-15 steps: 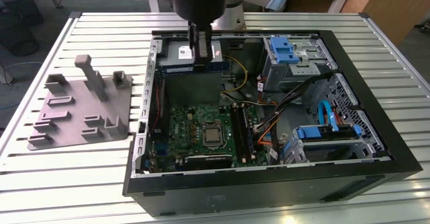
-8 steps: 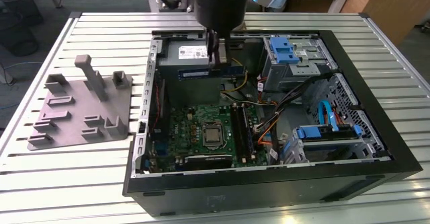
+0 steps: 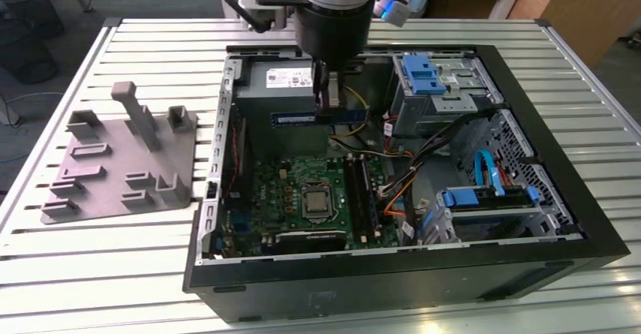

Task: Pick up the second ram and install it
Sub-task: 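Pick up the second ram and move it above second insertion slot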

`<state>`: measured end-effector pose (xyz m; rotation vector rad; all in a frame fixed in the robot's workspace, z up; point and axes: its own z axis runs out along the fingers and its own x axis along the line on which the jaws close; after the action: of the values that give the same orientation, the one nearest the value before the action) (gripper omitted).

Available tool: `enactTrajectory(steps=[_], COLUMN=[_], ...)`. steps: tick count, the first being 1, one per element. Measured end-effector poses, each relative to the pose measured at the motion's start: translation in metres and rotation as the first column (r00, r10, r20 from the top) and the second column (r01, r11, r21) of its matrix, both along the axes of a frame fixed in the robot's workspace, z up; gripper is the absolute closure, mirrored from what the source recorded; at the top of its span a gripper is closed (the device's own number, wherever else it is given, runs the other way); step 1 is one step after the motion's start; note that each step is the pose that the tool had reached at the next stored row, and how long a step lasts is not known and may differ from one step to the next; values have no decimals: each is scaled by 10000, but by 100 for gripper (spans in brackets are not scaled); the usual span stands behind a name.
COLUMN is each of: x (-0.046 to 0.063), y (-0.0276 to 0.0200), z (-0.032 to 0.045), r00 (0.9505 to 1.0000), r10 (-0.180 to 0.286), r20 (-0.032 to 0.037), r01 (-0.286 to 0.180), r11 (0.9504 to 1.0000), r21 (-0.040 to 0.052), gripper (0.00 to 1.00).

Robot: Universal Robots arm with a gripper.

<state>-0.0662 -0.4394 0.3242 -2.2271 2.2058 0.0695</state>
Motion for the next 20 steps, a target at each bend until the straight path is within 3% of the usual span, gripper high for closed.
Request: enactTrajectory(steps=[8,20], x=[1,75], y=[-55,-196], z=[-145,-346], r00=[9997,9996], r10=[-242,-257], r20=[44,68], r01=[242,257], r11=[9997,9997], r21=[0,-1], gripper=[86,86])
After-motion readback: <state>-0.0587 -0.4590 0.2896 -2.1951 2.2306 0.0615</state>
